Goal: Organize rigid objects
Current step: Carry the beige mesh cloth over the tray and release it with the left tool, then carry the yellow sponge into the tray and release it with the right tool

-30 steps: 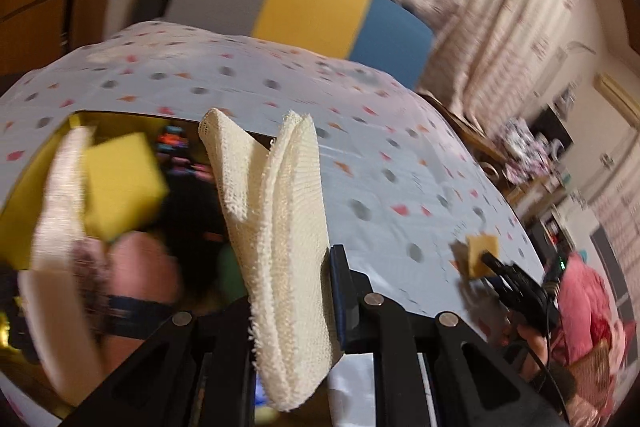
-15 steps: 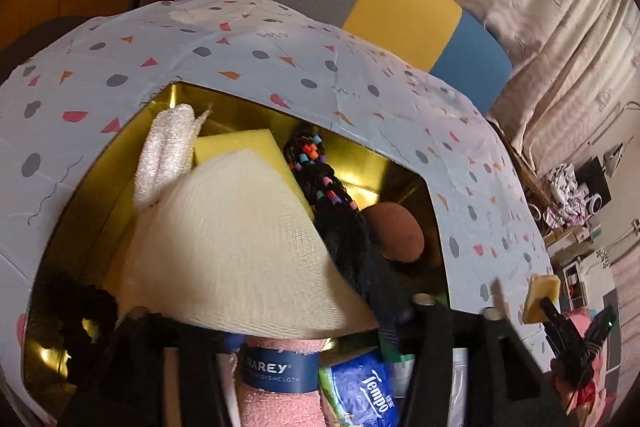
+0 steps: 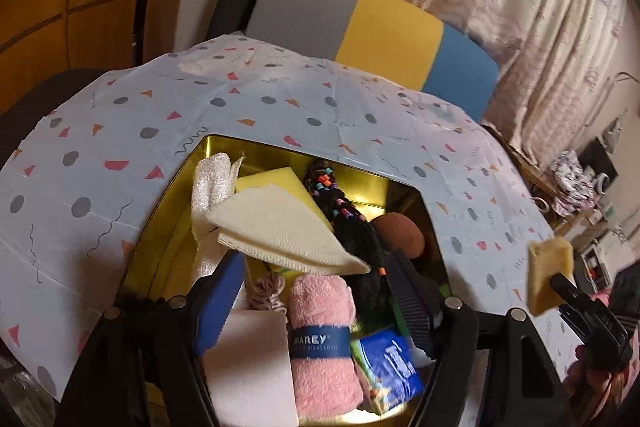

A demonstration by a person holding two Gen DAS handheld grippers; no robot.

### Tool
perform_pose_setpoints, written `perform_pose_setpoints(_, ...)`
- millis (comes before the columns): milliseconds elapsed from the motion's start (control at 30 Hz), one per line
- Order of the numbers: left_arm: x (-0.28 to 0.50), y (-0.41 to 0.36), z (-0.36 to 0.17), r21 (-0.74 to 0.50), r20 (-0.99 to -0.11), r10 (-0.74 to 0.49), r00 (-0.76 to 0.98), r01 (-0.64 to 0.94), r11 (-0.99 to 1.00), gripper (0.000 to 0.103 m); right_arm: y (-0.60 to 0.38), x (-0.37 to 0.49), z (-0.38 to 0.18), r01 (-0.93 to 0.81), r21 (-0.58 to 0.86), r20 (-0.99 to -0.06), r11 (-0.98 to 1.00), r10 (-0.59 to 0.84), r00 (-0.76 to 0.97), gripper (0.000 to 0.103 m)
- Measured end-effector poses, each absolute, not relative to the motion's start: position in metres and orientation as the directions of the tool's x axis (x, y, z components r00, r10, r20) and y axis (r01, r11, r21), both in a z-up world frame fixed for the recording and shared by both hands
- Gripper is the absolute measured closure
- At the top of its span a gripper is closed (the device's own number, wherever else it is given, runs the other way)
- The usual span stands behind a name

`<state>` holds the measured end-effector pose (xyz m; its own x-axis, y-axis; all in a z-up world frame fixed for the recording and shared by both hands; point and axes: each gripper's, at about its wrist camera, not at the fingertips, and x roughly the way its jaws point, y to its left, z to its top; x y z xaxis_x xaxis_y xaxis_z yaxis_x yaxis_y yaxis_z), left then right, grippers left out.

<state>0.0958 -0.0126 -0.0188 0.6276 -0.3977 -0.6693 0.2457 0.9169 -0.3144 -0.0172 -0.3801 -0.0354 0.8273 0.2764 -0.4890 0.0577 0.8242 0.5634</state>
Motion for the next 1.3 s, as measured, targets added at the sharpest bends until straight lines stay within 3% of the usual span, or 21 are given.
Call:
perform_pose_setpoints(300, 0.069, -0.004, -0.016, -0.175, -0.694, -0.34, 0.635, 0.309, 0.935, 0.029, -0.305, 0.007, -0.02, -0.076, 0.561, -0.502, 0.824, 0.412, 0.761, 0.063)
perform_pose_setpoints(400, 0.064, 0.018, -0.013, -0.268, -0.66, -0.369, 0.654, 0.255, 0.929, 0.029, -0.282, 0.017, -0.021, -0.109, 0.57, -0.512, 0.814, 0.456, 0.728, 0.063)
perform_pose_setpoints(567, 0.049, 0.038, -0.006, -0.309, -0.605, -0.362, 0.709, 0.21, 0.927, 0.029, -0.247, 0.032, -0.026, -0.151, 0.549, -0.549, 0.822, 0.491, 0.676, 0.063)
perform_pose_setpoints(700, 0.035, 0.042, -0.002, -0.272, -0.601, -0.29, 0.744, 0.151, 0.95, 0.029, -0.229, 0.048, -0.034, -0.15, 0.545, -0.582, 0.825, 0.5, 0.641, 0.063)
perform_pose_setpoints(800, 0.031, 0.036, -0.003, -0.166, -0.641, -0.174, 0.748, 0.087, 0.982, 0.029, -0.221, 0.062, -0.036, -0.136, 0.547, -0.593, 0.826, 0.496, 0.634, 0.063)
perform_pose_setpoints(1000, 0.019, 0.03, -0.004, -0.105, -0.631, -0.115, 0.767, 0.062, 0.993, 0.029, -0.211, 0.091, -0.036, -0.103, 0.522, -0.611, 0.846, 0.455, 0.648, 0.062)
perform_pose_setpoints(1100, 0.015, 0.026, -0.003, -0.086, -0.626, -0.098, 0.774, 0.056, 0.995, 0.029, -0.208, 0.106, -0.045, -0.086, 0.502, -0.637, 0.861, 0.435, 0.636, 0.055)
perform_pose_setpoints(1167, 0.015, 0.022, -0.002, -0.065, -0.623, -0.077, 0.778, 0.046, 0.997, 0.029, -0.208, 0.113, -0.052, -0.074, 0.493, -0.653, 0.867, 0.425, 0.627, 0.03)
perform_pose_setpoints(1300, 0.01, 0.02, 0.001, -0.038, -0.606, -0.045, 0.794, 0.027, 0.999, 0.029, -0.22, 0.107, -0.053, -0.038, 0.468, -0.657, 0.883, 0.376, 0.653, 0.029)
